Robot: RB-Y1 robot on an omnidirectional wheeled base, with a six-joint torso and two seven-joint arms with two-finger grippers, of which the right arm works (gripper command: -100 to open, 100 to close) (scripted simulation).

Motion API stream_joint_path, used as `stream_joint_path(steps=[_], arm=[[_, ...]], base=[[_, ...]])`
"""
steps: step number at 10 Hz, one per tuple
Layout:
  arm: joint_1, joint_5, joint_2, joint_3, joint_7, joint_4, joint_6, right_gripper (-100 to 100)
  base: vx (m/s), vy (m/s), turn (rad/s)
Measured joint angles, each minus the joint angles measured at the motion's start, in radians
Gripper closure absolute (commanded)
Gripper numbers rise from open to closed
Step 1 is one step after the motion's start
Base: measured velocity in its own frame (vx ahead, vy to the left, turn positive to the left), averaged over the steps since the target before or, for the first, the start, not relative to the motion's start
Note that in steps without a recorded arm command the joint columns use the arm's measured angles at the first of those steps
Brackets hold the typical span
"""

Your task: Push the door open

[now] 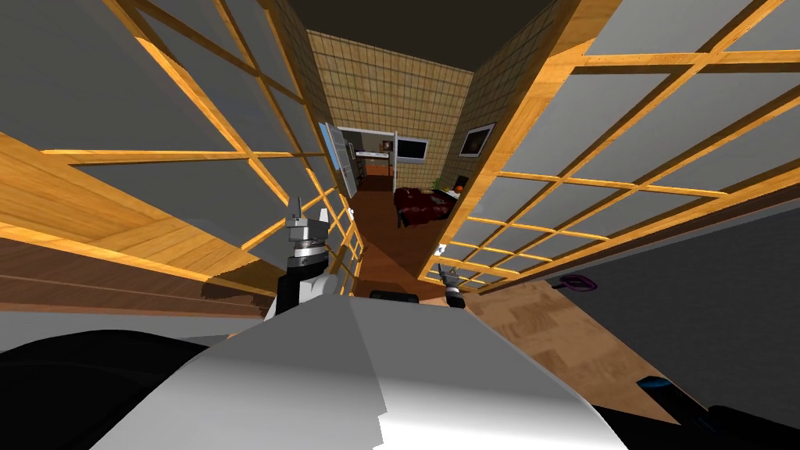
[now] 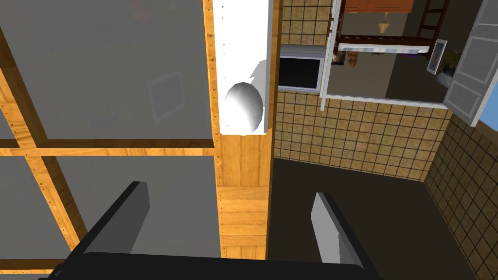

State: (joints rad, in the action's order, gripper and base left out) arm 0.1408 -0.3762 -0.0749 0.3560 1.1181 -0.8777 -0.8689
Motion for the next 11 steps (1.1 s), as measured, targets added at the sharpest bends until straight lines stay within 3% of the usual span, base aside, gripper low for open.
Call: stream_joint_path(steps=[3,11], arm=[[0.012,-0.017,0.001,0.004,0.039,-0.008,-0.004,-100],[-0.011,-0.009,0.008,0.019,0.06,0.009,0.005,-100]], base=[[0.035,0.008,-0.01],[0.187,-0.027,0.02]])
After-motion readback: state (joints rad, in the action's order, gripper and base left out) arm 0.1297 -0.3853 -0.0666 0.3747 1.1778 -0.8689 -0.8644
